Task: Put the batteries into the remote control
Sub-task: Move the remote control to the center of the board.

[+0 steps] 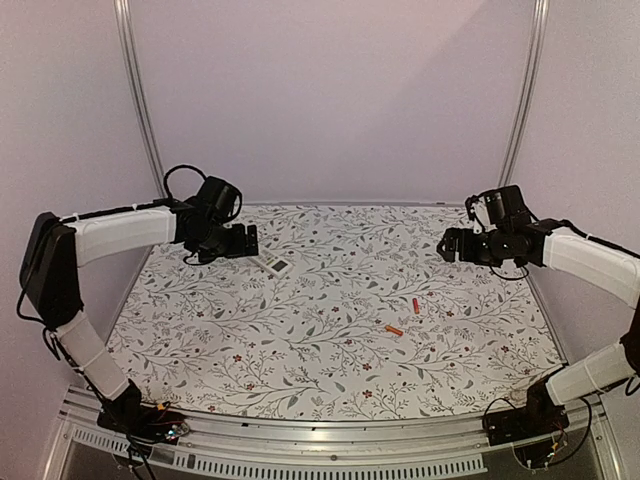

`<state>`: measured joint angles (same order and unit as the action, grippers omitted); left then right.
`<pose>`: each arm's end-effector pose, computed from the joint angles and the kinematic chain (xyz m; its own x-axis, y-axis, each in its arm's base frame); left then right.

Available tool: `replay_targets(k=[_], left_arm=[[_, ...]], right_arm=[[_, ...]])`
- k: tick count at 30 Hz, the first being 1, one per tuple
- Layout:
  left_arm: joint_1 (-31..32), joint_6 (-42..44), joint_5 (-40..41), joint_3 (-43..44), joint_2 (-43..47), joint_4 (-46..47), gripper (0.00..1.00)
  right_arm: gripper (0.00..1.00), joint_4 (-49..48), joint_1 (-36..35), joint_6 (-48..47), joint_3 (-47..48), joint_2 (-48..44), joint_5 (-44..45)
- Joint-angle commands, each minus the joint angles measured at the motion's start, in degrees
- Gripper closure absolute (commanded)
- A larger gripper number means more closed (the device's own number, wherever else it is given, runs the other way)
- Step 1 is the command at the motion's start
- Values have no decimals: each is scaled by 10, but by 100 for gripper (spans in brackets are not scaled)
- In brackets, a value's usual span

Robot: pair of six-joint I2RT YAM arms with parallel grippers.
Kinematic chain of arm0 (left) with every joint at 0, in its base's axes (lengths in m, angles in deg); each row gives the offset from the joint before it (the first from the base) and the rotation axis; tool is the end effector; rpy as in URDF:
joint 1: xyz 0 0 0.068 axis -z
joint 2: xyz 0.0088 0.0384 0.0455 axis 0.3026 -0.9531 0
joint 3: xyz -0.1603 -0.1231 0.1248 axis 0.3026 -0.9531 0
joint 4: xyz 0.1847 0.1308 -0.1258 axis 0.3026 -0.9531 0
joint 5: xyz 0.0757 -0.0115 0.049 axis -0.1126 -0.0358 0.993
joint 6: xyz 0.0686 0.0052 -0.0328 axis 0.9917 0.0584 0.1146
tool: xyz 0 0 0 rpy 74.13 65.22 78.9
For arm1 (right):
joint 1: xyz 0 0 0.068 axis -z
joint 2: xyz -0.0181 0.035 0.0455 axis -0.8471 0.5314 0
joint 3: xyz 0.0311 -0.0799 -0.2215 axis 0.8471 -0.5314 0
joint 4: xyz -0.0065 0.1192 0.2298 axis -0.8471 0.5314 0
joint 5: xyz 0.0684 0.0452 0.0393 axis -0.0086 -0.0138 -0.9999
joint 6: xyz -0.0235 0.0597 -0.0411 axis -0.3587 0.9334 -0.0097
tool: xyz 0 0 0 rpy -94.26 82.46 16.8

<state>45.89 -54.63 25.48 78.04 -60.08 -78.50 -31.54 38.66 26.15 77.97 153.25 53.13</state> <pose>0.3218 -0.1587 0.1766 -0.7938 -0.1688 -0.5843 -0.0741 0.9804 -0.1825 0.2942 0.1027 0.2010 -0.7328 0.0695 -0.6769 -0.1097 0.9697 0.2183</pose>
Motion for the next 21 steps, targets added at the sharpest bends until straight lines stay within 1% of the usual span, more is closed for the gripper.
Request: replay_targets(k=[1,6,8,14,21], left_arm=[[22,-23,41,71,-75,-23,0],[39,-59,57,130,-152,-22,0],[48,-87,78,144,-171,-18,0],[69,-144,106,177,-221,-9,0],[77,-205,135,228,-285,-41,0]], right_arm=[[1,-29,-5,-28,23,4,-49],[1,-32,-5,-51,31,7,-67],[1,-33,-5,-55,30,9,-74],[1,-41,-5,-60,23,17,-91],[1,-44,-5,-62,19,21,-101]])
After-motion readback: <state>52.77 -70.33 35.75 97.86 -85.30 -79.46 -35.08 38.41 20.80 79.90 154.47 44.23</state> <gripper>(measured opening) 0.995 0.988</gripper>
